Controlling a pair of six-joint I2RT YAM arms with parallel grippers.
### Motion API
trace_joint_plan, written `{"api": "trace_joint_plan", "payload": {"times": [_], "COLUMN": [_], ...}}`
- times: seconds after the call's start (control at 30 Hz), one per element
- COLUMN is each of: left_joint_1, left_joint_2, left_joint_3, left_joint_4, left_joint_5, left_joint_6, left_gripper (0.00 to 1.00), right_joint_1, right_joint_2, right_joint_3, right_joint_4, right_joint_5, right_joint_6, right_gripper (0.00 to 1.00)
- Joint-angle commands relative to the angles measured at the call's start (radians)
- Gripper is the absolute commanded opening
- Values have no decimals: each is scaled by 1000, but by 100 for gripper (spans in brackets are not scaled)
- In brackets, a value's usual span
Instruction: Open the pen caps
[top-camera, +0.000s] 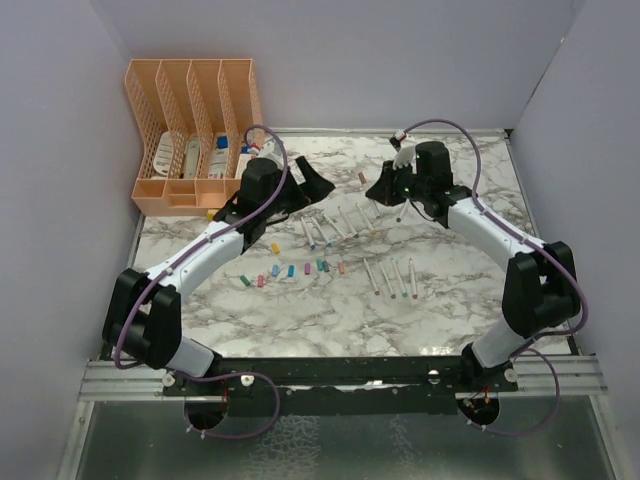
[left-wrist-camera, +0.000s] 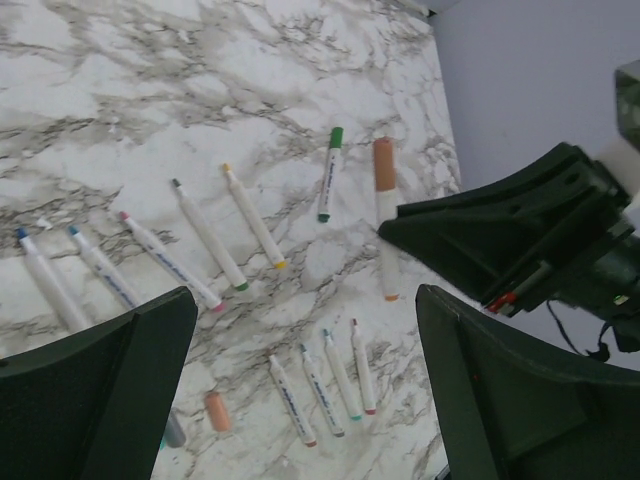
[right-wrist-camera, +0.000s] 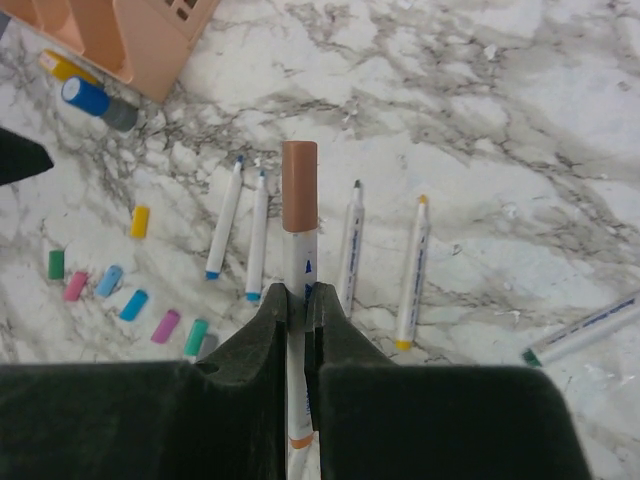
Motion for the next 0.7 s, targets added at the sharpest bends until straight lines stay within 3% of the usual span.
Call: {"api": "trace_joint_plan", "payload": {"times": [0.0, 0.43, 0.67], "left_joint_1": [-48, -131, -133], "left_joint_2": [56, 203, 210], "left_joint_3": [79, 158, 160], "left_joint_4": [91, 163, 180], "left_joint_5": [63, 64, 54], "left_joint_6": [-18, -60, -70], "left_gripper": [93, 87, 76], "right_joint_1": [29, 103, 129], "right_joint_2": [-76, -178, -195], "right_joint_3": [-58, -98, -98], "right_joint_4": [47, 44, 34], "right_joint_5": [-73, -90, -90], "right_joint_6": [17, 19, 15], "right_gripper": [1, 1, 1]}}
